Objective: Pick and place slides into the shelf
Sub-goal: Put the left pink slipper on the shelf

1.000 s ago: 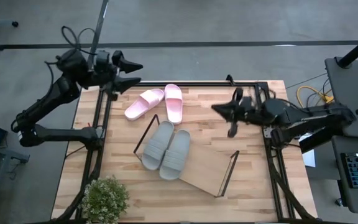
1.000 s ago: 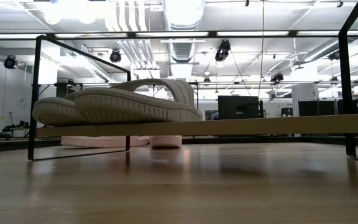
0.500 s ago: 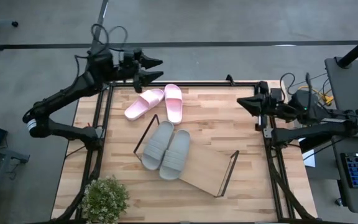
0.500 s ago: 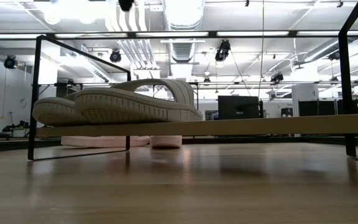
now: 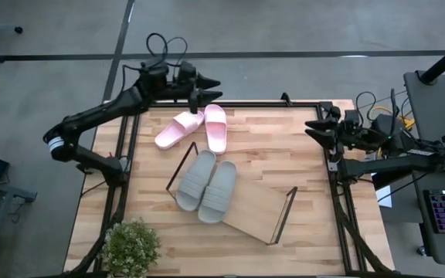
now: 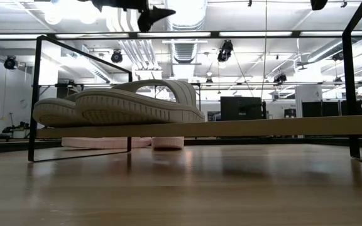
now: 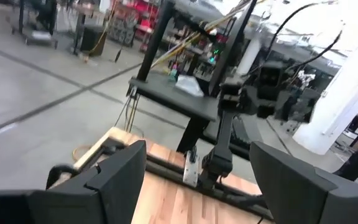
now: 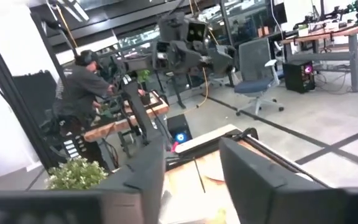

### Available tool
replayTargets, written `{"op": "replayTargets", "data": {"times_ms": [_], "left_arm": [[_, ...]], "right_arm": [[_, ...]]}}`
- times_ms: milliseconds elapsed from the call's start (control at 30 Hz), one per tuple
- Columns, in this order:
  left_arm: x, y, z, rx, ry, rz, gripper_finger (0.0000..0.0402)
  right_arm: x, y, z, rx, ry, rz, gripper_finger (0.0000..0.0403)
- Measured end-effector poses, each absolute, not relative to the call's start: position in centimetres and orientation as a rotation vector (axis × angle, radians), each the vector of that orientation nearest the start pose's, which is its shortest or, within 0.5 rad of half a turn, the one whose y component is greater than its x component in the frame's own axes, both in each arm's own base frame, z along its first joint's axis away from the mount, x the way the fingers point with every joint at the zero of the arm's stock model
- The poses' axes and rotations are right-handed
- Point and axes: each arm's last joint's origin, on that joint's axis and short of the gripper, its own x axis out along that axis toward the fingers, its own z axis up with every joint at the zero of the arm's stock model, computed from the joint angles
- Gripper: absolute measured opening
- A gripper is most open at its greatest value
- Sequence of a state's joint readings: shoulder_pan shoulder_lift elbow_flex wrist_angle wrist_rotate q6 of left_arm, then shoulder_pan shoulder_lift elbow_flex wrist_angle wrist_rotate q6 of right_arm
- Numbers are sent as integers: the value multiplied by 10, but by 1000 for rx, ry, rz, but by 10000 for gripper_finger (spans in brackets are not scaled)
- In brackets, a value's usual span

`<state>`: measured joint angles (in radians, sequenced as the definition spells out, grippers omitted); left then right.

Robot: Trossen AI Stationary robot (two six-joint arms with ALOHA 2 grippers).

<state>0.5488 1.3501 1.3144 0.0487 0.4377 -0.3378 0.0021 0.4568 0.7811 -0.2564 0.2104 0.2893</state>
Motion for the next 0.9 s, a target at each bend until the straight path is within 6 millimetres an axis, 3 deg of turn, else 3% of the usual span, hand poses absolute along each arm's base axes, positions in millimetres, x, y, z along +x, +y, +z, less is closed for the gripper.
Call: {"op": "replayTargets", "data": {"times_ms": [200, 467, 733, 900], "left_arm": [[275, 156, 395, -377, 60, 135, 272], [273, 159, 359, -372, 397, 188, 272], [248, 147, 359, -221, 577, 254, 272], [232, 148, 361, -26, 700, 455, 272]], "right_arm": [[97, -6, 360, 348, -80, -195, 196], [104, -6, 358, 363, -62, -198, 205], [110, -6, 357, 401, -52, -207, 205], [117, -7, 357, 400, -59, -241, 205]]}}
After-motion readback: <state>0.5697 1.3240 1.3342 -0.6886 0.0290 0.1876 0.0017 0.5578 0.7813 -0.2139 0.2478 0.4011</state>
